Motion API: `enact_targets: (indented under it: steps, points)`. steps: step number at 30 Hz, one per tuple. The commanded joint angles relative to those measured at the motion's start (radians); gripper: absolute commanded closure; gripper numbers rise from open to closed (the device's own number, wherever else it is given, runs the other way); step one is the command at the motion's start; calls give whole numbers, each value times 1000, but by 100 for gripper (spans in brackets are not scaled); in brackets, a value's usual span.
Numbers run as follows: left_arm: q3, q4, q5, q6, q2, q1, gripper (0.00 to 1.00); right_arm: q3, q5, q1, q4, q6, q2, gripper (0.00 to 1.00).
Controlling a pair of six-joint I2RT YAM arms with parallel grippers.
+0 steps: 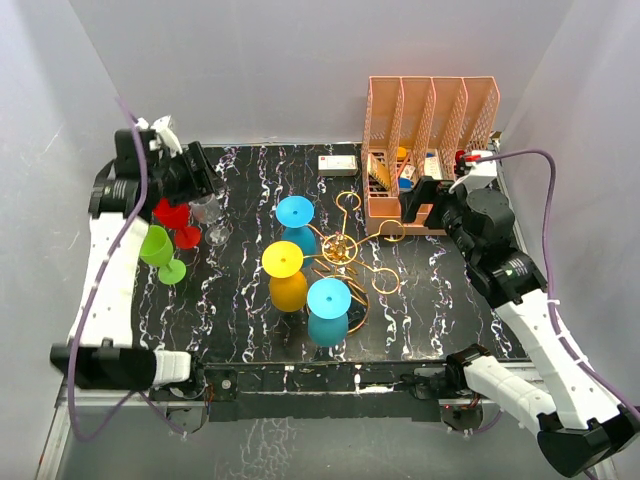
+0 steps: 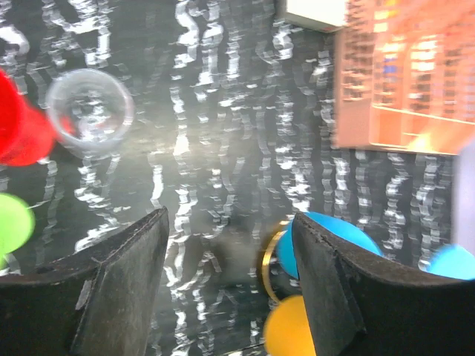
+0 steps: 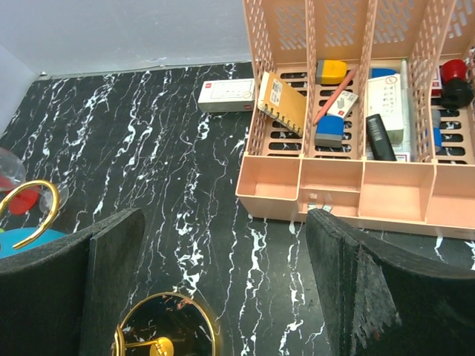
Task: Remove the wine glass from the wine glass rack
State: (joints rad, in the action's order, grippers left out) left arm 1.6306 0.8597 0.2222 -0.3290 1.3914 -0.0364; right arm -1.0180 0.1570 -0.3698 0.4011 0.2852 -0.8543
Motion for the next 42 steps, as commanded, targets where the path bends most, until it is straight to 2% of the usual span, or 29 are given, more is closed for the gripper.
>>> enact_targets:
  steps: [1, 8, 11, 16, 19, 22, 26, 28, 33, 38, 42]
  points:
    - [-181, -208, 270, -140, -199, -5, 31, -46, -52, 2, -44, 35, -3, 2]
    - [-359, -488, 582, -367, -320, -7, 26, -141, -150, 2, -38, 84, -11, 2]
    - [-403, -519, 589, -387, -354, -27, 25, -182, -248, 3, -35, 106, -19, 2]
    - [-453, -482, 561, -352, -392, -29, 25, -254, -525, 2, -10, 45, -32, 2]
    - [-461, -447, 538, -317, -394, -29, 25, -272, -752, 2, 31, -97, -27, 2]
    - [-457, -425, 528, -290, -387, -30, 25, -255, -778, -69, 71, -280, 18, 1]
    - [-457, -421, 526, -271, -378, -30, 25, -169, -918, -129, 121, -616, 127, 2]
    - [-457, -418, 529, -261, -374, -30, 25, -146, -998, -166, 224, -858, 163, 2]
    - [-446, -386, 516, -227, -363, -30, 25, -130, -1079, -263, 377, -1229, 187, 1]
    - [-450, -380, 508, -217, -353, -30, 25, -110, -1097, -368, 373, -1363, 173, 2]
    - [-447, -375, 494, -209, -345, -29, 25, -142, -1013, -466, 396, -1472, 121, 8]
